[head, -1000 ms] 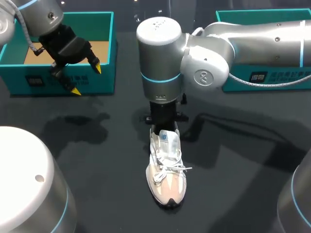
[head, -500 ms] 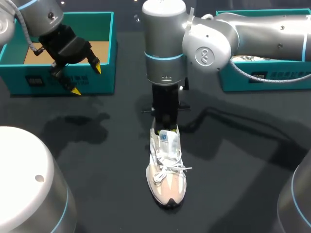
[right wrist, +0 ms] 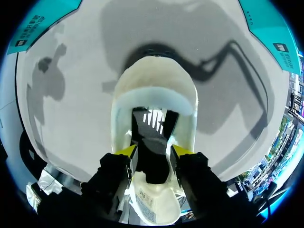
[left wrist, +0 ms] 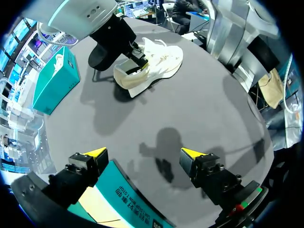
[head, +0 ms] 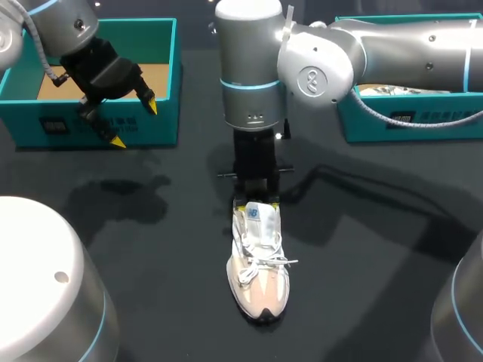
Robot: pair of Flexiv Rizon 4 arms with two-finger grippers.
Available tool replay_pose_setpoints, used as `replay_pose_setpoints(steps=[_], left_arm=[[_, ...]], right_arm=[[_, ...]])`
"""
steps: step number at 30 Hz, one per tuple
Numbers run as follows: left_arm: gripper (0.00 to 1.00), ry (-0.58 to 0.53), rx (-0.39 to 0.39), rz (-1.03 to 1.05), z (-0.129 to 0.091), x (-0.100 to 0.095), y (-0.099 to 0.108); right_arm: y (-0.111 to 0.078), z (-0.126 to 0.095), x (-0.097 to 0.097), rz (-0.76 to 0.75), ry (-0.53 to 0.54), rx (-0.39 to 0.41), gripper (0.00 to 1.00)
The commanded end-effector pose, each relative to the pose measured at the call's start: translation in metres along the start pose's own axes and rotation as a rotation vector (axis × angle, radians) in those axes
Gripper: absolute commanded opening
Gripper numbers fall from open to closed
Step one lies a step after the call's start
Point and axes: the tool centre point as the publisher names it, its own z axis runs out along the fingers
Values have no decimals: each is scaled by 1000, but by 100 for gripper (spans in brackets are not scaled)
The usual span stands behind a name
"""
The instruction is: Take the shoe out of the shoebox, open the shoe tongue, remove and reinsert the insole, then place the shoe into the shoebox
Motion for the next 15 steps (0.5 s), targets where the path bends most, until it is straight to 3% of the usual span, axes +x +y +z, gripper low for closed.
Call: replay_pose_setpoints(steps=[1,5,7,15], left_arm=[[100,0,-2,0,0,1,0],[100,0,-2,0,0,1,0],[100,0,-2,0,0,1,0],[100,0,-2,0,0,1,0]], right_arm=[[-1,3,-2,3,5,10,62],[-4,5,-4,10,10,17,90],[-5,5,-5,11,12,17,98],[-3,4,-4,11,6,26,100]])
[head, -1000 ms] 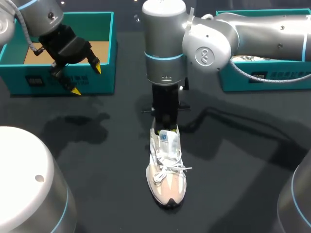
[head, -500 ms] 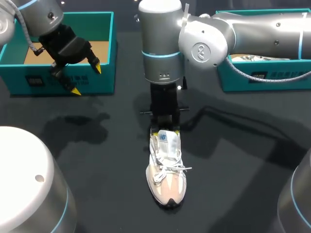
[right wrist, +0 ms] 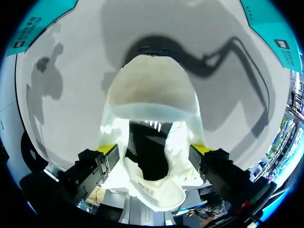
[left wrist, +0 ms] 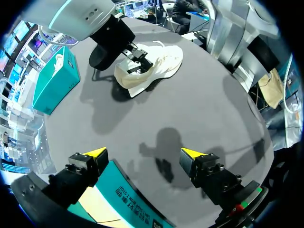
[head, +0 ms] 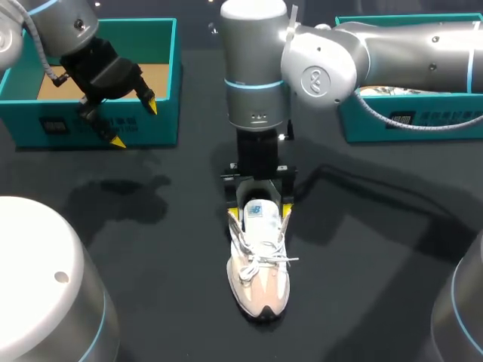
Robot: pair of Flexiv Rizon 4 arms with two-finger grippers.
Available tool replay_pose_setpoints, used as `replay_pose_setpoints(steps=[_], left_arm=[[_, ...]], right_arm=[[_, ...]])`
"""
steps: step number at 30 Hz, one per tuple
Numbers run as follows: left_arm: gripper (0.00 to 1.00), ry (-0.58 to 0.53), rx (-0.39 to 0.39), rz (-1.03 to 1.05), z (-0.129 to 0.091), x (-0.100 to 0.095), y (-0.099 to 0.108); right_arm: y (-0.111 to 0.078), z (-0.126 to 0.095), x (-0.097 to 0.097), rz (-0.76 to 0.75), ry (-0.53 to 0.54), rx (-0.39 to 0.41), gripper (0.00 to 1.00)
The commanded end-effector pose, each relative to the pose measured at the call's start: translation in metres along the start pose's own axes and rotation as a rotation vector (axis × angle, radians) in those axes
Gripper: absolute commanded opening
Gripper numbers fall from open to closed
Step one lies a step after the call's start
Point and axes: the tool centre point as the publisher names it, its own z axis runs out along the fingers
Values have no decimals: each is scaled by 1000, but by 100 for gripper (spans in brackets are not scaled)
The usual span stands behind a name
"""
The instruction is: Take the shoe out of the shoebox, open the shoe tongue, remove and reinsert the insole, then place the shoe into the shoebox
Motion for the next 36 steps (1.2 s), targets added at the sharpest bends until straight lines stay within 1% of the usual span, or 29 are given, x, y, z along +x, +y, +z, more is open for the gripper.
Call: replay_pose_setpoints(steps=[1,13,15,16,18,20,21,24,28,29,30,31,36], left_arm=[[100,0,-2,0,0,1,0],[100,0,-2,0,0,1,0],[100,0,-2,0,0,1,0],[100,0,-2,0,0,1,0],[100,0,-2,0,0,1,0],[100,0,-2,0,0,1,0],[100,0,-2,0,0,1,0],[100,0,-2,0,0,1,0],[100,0,-2,0,0,1,0],[100,0,-2,0,0,1,0],[100,0,-2,0,0,1,0],[100,0,-2,0,0,1,0],[100,0,-2,0,0,1,0]], right_arm=[[0,3,-1,7,-3,2,100],[-15,-4,-2,59,-9,-77,100],[-15,-5,-3,62,-9,-82,90],[-16,-5,-3,67,-9,-86,87],[-16,-5,-4,68,-9,-86,86],[-16,-6,-5,69,-8,-88,80],[-16,-6,-5,69,-7,-89,78],[-15,-7,-6,66,-5,-91,78],[-13,-8,-4,57,-6,-99,85],[-13,-8,-4,55,-6,-102,90],[-13,-9,-3,54,-7,-107,96],[-13,-9,-2,52,-7,-115,100],[-16,-12,0,56,-9,-130,100]])
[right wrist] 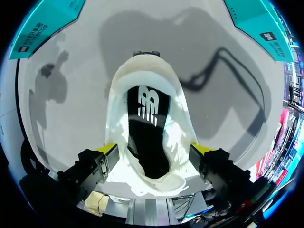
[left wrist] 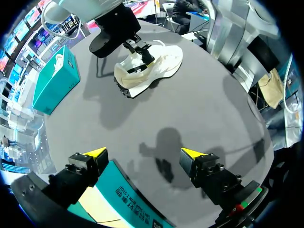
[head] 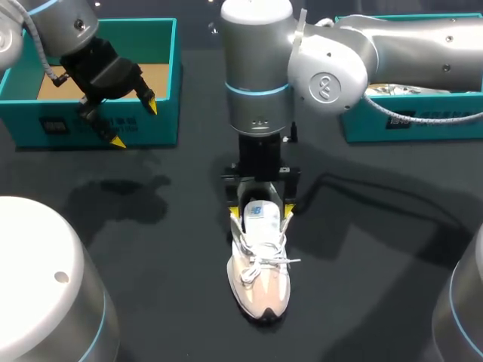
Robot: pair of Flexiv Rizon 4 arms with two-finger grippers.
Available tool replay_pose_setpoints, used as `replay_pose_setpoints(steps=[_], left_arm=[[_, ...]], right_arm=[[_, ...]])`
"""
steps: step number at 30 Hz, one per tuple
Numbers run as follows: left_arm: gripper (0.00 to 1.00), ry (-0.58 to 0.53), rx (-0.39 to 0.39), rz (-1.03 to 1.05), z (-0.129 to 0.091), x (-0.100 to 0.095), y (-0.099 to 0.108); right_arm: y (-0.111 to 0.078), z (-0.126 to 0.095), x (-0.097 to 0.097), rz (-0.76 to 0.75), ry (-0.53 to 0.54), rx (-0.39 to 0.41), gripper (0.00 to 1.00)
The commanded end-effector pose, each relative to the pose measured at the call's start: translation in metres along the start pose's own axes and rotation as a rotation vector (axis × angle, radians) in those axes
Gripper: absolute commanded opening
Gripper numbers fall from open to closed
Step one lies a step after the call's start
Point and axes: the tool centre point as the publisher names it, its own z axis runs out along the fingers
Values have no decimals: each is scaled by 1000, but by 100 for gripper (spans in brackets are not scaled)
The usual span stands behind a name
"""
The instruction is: Take the shoe out of the shoebox, open the shoe tongue, remove and reinsert the insole, then place the shoe into the shoebox
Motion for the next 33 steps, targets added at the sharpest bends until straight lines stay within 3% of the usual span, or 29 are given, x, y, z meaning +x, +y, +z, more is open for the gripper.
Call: replay_pose_setpoints(steps=[1,8,33], left_arm=[[100,0,-2,0,0,1,0],[100,0,-2,0,0,1,0],[100,0,-2,0,0,1,0]], right_arm=[[-6,-2,1,5,-3,-17,98],[-9,-3,-2,10,9,-33,80],[-21,-4,-4,-104,41,-127,94]])
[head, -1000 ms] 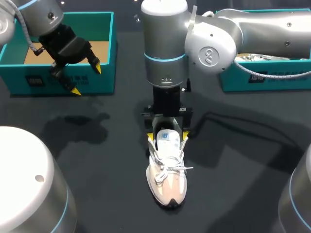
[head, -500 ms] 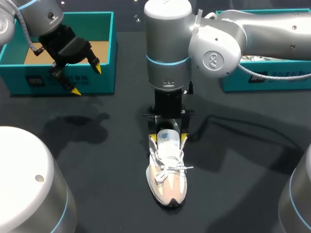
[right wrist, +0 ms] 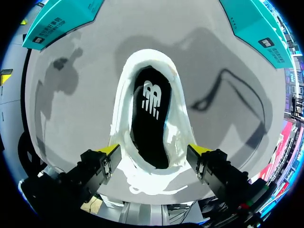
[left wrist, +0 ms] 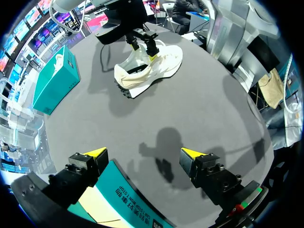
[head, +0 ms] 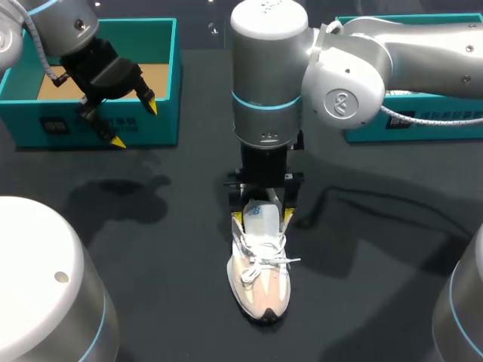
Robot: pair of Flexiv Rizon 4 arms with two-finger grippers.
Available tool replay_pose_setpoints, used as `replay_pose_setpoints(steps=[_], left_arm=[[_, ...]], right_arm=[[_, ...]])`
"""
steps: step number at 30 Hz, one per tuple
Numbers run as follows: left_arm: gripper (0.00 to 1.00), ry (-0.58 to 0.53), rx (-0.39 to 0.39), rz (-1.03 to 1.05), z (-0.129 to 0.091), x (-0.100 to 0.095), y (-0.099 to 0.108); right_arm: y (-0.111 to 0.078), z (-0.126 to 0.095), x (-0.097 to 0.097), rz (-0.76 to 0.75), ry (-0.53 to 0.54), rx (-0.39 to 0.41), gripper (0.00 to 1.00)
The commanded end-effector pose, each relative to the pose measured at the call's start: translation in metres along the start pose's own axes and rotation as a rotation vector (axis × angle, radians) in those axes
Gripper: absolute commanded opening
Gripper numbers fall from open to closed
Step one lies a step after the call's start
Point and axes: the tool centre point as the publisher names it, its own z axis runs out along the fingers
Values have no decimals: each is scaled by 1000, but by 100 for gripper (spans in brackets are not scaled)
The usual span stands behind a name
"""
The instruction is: Take the shoe out of the shoebox, open the shoe tongue, remove and reinsert the insole, then place the shoe into the shoebox
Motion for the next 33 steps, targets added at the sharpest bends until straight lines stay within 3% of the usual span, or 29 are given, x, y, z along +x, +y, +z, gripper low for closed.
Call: replay_pose_setpoints(steps=[1,15,21,29,33], left_arm=[[100,0,-2,0,0,1,0],[100,0,-2,0,0,1,0],[100,0,-2,0,0,1,0],[100,0,-2,0,0,1,0],[100,0,-2,0,0,1,0]], right_arm=[[-7,1,-2,-29,9,-17,94],[-35,4,-5,-40,42,-41,89],[-56,-5,0,-29,20,-61,89],[-86,-12,2,3,22,-80,79],[-104,-13,0,36,34,-99,86]])
